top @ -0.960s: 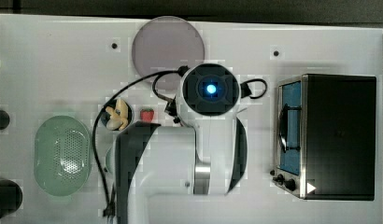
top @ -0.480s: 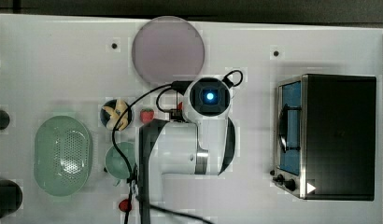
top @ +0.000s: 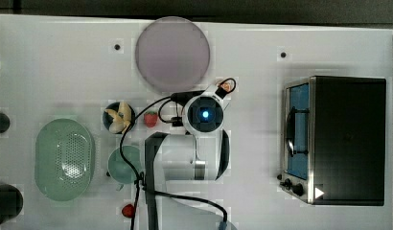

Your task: Pick Ketchup from the table and place it in strainer.

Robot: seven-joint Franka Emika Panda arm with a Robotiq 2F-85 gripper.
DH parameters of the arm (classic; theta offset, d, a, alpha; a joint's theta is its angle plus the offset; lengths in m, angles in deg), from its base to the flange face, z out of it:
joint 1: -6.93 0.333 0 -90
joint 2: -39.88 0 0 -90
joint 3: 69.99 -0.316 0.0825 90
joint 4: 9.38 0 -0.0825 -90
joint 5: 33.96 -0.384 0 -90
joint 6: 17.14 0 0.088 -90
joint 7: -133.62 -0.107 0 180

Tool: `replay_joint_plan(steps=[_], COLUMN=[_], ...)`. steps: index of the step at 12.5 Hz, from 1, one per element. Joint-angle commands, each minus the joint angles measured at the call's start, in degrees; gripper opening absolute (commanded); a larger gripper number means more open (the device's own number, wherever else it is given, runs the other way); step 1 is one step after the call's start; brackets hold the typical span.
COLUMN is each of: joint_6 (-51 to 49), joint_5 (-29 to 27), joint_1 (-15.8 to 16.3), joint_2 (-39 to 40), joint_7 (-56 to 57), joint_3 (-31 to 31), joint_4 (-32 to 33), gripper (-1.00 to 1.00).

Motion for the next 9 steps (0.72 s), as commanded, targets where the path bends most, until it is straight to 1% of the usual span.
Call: replay_joint_plan(steps=[1,3,4,7,8,9], joint_6=[4.51,8.27,9.53,9.87,9.85,9.4], joint_5=[0.22,0.22,0.21,0.21,0.19,0.14], joint_1=[0.46,0.48,0.48,0.48,0.48,0.46], joint_2=[3.98,6.45,7.25,6.97,6.04,4.48], joint_7=[3.06,3.03,3.06,2.87,2.81,2.3], joint_3=[0.62,0.59,0.53,0.44,0.4,0.43], joint_4=[1.44,1.76,1.92,1.9,1.81,1.84], gripper=[1.0,1.0,0.93,0.21,0.16,0.16])
